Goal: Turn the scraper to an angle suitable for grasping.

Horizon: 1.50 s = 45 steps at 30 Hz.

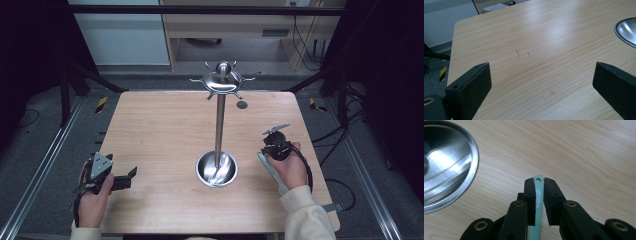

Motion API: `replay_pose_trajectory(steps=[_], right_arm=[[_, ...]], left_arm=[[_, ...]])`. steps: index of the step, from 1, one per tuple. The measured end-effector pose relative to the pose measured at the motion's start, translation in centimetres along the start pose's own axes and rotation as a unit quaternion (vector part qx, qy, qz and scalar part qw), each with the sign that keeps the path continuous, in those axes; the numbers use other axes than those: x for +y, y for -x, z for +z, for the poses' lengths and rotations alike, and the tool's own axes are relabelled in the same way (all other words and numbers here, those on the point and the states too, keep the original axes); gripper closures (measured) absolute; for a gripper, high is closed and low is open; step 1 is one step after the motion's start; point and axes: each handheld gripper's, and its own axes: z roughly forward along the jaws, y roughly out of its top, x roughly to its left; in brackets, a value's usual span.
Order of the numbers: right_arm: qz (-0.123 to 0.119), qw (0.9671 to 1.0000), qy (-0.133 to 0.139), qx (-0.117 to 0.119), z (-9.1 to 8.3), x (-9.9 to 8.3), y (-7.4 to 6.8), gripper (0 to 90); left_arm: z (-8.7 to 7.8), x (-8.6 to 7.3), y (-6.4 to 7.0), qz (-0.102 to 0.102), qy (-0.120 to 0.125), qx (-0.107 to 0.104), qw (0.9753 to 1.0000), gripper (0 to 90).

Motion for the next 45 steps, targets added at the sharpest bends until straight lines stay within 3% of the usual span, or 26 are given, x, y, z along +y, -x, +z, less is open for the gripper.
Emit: replay_pose_trajectory(steps=[9,15,22,29,45], right_arm=[[0.007,0.9974,-0.066,0.029,0.3,1.1,0.8,70.9],[-0.003,0.9929,-0.117,0.02,1.0,1.7,1.0,66.8],[-0.018,0.9884,-0.148,0.026,2.4,1.8,0.8,65.2],[-0.031,0.9845,-0.172,0.022,3.6,1.8,0.5,65.7],[-0.025,0.9823,-0.185,0.019,4.5,1.9,0.7,72.0]], left_arm=[[-0.2,0.0,0.1,0.0,0.002,0.001,1.0,1.7],[-0.2,0.1,0.4,0.005,0.004,-0.006,1.0,1.7],[-0.2,0.1,0.3,0.004,0.006,-0.005,1.0,1.8],[-0.1,0.1,0.4,0.006,0.003,-0.005,1.0,1.8],[-0.1,0.1,0.3,0.006,0.003,-0.005,1.0,1.8]])
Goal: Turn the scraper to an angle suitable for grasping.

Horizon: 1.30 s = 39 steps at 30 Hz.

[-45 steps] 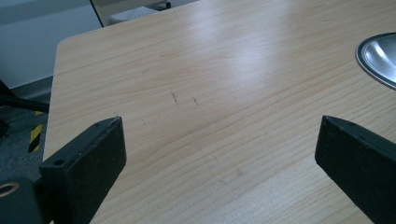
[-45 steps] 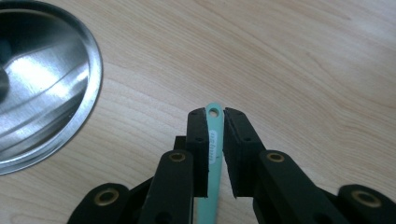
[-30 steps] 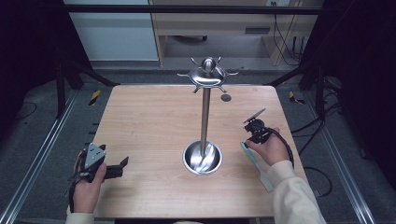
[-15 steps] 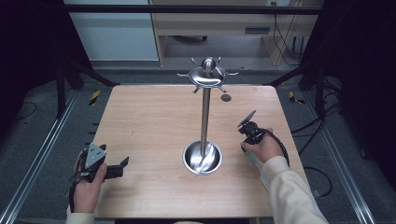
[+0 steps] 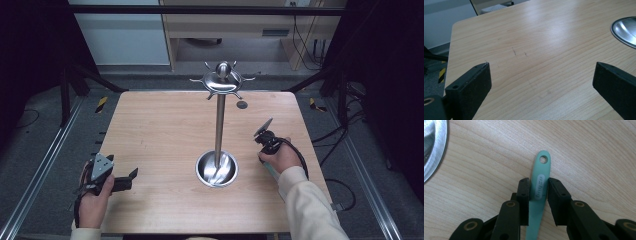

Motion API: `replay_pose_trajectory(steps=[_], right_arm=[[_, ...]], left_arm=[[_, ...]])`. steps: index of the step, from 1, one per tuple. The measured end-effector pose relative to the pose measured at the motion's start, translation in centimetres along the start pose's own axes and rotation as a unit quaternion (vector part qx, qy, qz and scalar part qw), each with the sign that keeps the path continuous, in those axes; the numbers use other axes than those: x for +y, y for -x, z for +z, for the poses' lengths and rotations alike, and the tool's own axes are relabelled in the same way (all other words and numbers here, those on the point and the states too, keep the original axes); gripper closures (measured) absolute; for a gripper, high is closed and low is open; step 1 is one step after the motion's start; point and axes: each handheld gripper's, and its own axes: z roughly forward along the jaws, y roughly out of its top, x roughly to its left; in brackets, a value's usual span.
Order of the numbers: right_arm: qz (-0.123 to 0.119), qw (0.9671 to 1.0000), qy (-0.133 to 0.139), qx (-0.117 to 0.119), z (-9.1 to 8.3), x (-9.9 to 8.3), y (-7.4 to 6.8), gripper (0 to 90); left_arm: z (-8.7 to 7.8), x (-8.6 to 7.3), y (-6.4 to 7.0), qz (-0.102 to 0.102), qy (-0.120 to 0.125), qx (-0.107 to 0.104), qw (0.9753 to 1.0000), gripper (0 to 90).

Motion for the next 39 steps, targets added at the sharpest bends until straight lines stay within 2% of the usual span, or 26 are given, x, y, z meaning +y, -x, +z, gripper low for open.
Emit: replay_pose_trajectory(steps=[16,21,25,29,36,39], right_arm=[[0.006,1.0,-0.001,0.006,-0.2,-0.1,0.3,74.1],[0.017,0.9993,0.027,0.018,-1.5,-0.5,0.6,74.2],[0.008,0.9993,0.036,0.01,-2.9,-0.9,0.8,74.3],[0.007,0.9981,0.061,0.003,-4.8,-0.9,1.1,74.4],[0.019,0.992,0.125,0.01,-8.3,-1.7,1.5,74.5],[0.017,0.9878,0.154,0.016,-10.1,-1.8,1.4,74.5]], left_arm=[[0.0,0.0,0.0,-0.001,-0.003,0.0,1.0,1.8],[0.1,0.0,0.0,0.0,-0.004,-0.001,1.0,1.8],[0.1,-0.1,0.0,-0.002,-0.004,-0.001,1.0,1.8],[0.1,-0.1,0.0,-0.002,-0.004,-0.001,1.0,1.8],[0.2,-0.1,0.0,-0.004,-0.003,-0.002,1.0,1.8],[0.1,-0.1,-0.1,-0.006,-0.001,-0.003,1.0,1.8]])
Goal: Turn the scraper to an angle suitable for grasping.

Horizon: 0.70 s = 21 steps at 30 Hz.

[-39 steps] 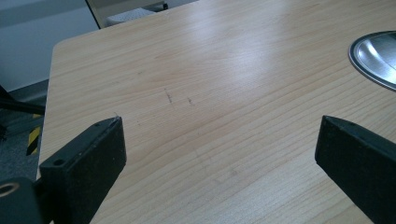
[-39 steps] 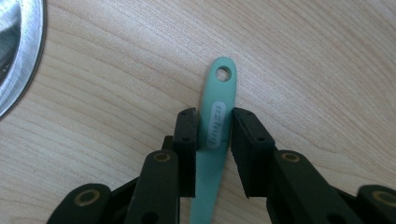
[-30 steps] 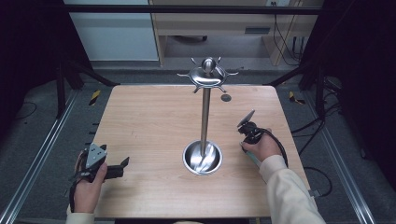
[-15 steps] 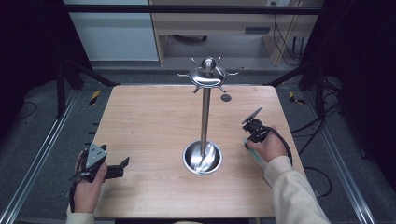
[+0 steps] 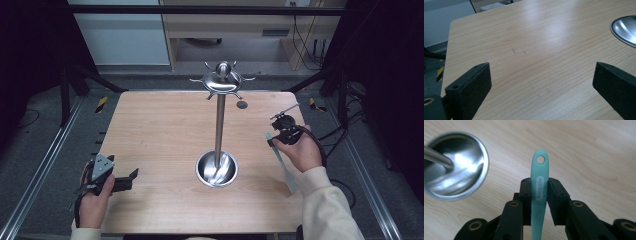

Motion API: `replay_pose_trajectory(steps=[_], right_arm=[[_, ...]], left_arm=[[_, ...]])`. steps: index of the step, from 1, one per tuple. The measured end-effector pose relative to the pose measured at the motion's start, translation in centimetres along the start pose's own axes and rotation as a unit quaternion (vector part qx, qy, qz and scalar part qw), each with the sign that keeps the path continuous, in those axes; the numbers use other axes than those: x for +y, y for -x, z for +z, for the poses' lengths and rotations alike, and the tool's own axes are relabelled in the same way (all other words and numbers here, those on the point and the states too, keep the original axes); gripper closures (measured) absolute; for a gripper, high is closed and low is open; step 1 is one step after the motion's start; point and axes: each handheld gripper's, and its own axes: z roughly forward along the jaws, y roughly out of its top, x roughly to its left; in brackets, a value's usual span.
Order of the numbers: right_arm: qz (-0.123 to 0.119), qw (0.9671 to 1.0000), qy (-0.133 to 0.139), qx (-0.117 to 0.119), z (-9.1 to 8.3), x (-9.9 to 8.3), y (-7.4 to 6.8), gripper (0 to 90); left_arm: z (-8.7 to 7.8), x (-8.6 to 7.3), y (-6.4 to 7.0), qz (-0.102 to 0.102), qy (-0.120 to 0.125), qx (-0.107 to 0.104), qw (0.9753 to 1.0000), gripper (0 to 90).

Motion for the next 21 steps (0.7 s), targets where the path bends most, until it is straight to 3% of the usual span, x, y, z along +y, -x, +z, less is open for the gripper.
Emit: replay_pose_trajectory(steps=[8,15,21], right_arm=[[-0.024,0.9964,0.081,0.008,-4.6,1.7,-0.9,74.4],[-0.02,0.9876,0.155,0.015,-7.8,2.0,-1.6,74.4],[-0.004,0.9788,0.203,0.026,-9.0,1.6,-1.8,74.4]], left_arm=[[0.1,0.0,-0.1,-0.003,0.003,-0.001,1.0,1.8],[0.0,0.0,-0.1,-0.002,0.005,0.0,1.0,1.8],[-0.1,-0.1,-0.2,-0.005,0.005,0.001,1.0,1.8]])
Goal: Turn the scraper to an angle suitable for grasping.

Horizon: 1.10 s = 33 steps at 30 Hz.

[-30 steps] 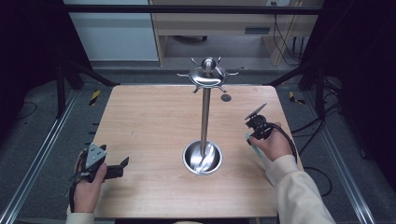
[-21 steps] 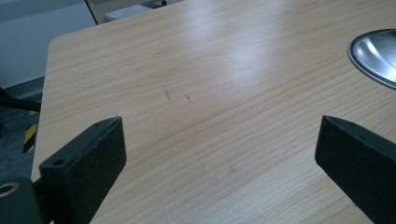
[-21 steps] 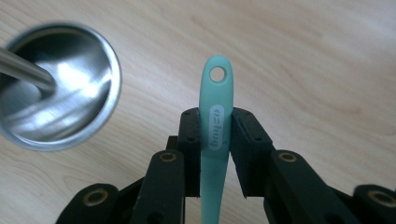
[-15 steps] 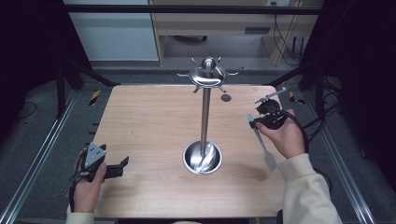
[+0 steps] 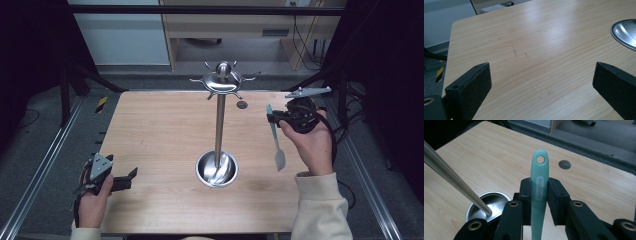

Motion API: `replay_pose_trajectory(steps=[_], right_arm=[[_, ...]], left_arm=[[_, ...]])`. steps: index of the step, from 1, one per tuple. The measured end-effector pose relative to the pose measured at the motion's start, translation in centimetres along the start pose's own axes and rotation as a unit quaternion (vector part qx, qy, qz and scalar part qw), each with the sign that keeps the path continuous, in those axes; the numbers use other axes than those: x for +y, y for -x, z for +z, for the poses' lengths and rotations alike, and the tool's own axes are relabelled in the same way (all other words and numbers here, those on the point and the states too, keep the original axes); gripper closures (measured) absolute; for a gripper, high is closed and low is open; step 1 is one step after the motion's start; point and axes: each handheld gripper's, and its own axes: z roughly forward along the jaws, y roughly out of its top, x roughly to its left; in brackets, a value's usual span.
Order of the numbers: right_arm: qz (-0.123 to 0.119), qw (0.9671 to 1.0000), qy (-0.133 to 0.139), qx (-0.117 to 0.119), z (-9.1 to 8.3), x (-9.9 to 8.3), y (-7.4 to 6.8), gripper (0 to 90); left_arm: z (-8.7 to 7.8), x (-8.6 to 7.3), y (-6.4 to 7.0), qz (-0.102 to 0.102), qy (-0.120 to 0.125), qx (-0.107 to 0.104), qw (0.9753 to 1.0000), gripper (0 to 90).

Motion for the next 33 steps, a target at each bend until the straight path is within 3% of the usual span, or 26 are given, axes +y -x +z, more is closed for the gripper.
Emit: replay_pose_trajectory(steps=[5,16,25,33], right_arm=[[-0.006,0.9998,0.016,-0.002,-0.6,0.2,-0.3,74.4],[-0.026,0.998,0.058,0.001,-2.7,0.5,-2.4,74.3],[-0.044,0.9939,0.1,0.014,-4.5,1.0,-3.4,74.3],[-0.05,0.9905,0.128,0.011,-6.4,1.2,-4.2,74.3]], left_arm=[[-0.1,0.1,0.0,0.002,0.001,0.001,1.0,1.7],[-0.4,0.3,-0.2,0.0,0.008,0.004,1.0,1.8],[-0.3,0.3,-0.2,0.003,0.007,0.005,1.0,1.7],[-0.3,0.3,-0.2,0.002,0.008,0.004,1.0,1.8]])
